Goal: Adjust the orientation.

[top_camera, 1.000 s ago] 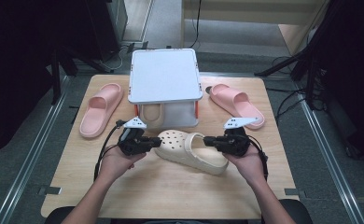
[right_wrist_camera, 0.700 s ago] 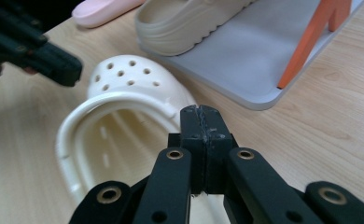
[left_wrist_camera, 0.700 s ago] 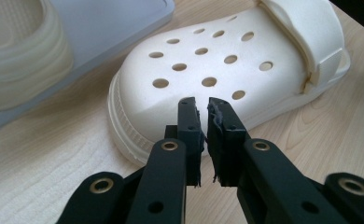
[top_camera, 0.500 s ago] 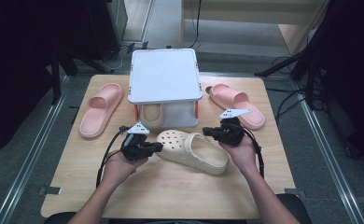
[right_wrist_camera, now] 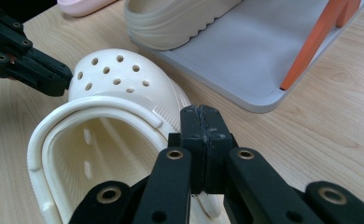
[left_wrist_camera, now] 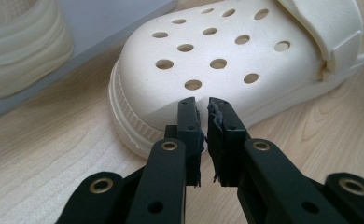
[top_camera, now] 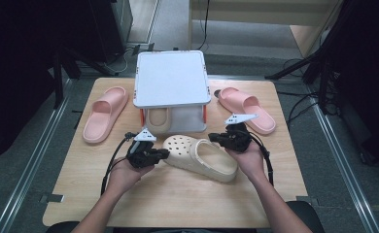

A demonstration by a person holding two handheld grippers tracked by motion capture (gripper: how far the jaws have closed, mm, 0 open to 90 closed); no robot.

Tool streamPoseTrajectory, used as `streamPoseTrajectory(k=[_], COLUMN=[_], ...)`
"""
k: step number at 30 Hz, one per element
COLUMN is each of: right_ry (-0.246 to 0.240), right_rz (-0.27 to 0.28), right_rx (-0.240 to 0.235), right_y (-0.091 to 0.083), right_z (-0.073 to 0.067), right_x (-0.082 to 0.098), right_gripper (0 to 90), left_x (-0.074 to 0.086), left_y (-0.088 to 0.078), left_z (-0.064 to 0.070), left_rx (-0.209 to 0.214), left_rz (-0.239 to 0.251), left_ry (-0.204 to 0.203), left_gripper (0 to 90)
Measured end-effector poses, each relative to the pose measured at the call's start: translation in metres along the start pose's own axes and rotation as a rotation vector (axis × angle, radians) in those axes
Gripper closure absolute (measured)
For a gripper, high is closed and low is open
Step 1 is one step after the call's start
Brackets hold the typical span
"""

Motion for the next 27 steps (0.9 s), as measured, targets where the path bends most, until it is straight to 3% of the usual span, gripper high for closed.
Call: streamPoseTrajectory(k=[12, 22, 27], right_ry=[0.003, 0.042, 0.037], right_rz=[-0.006, 0.008, 0.015], right_rx=[0.007, 0.006, 0.046], right_y=[-0.008, -0.016, -0.02], right_z=[-0.011, -0.022, -0.029], right_x=[0.011, 0.022, 0.026], right_gripper=[90.0, 90.0, 90.0], left_x=[-0.01, -0.019, -0.024], left_y=[0.007, 0.014, 0.019], left_z=[-0.006, -0.008, -0.008], left_rx=[0.0, 0.002, 0.008], left_rz=[-0.003, -0.017, -0.015], left_ry=[-0.003, 0.034, 0.057], left_gripper=[82.7, 82.5, 82.7])
Point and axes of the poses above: each handheld gripper's, and its own axes: y roughly forward along the jaws, x roughly out of its underside, z roughly to its right, the point moved 9 cm from there along y, roughly forward along the jaws, and after that the axes turned 3 degrees about y, right-handed, at the moved point
